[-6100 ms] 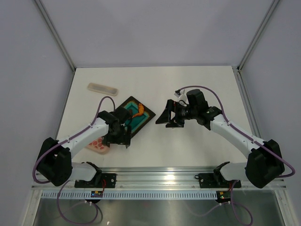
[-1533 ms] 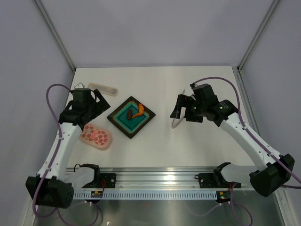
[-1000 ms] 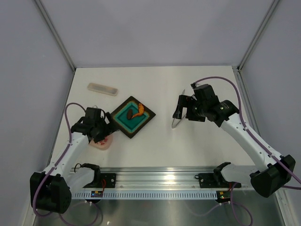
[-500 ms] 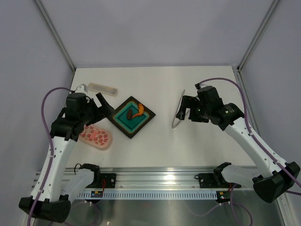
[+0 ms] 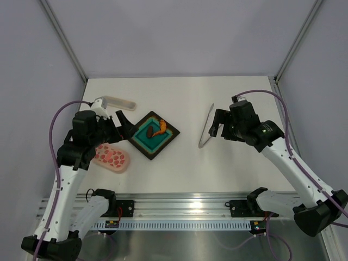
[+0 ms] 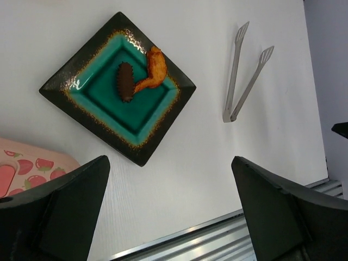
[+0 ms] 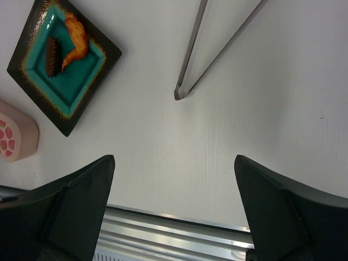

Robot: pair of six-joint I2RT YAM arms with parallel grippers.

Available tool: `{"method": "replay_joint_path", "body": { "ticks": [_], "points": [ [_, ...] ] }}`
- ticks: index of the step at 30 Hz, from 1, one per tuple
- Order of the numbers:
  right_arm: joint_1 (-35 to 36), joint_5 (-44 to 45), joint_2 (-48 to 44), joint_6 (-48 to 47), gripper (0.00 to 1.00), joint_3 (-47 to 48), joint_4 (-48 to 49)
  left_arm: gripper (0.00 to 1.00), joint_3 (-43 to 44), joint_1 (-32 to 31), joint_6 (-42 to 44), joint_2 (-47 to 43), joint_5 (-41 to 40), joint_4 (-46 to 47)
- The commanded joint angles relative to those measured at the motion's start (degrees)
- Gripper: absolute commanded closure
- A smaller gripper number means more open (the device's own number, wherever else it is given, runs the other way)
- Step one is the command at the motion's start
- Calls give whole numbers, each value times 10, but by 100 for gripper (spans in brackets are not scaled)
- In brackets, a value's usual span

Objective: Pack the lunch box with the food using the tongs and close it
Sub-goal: Reset both arms

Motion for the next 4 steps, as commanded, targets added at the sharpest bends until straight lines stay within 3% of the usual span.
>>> {"method": "replay_joint_path", "body": {
  "ticks": [1, 4],
  "points": [
    [-2, 39, -12, 16, 1, -9, -2, 1, 7, -1, 27, 10, 48, 23],
    [-2, 33, -19, 17, 0, -19, 11, 1, 3, -1, 29, 19, 77, 26]
  ]
}}
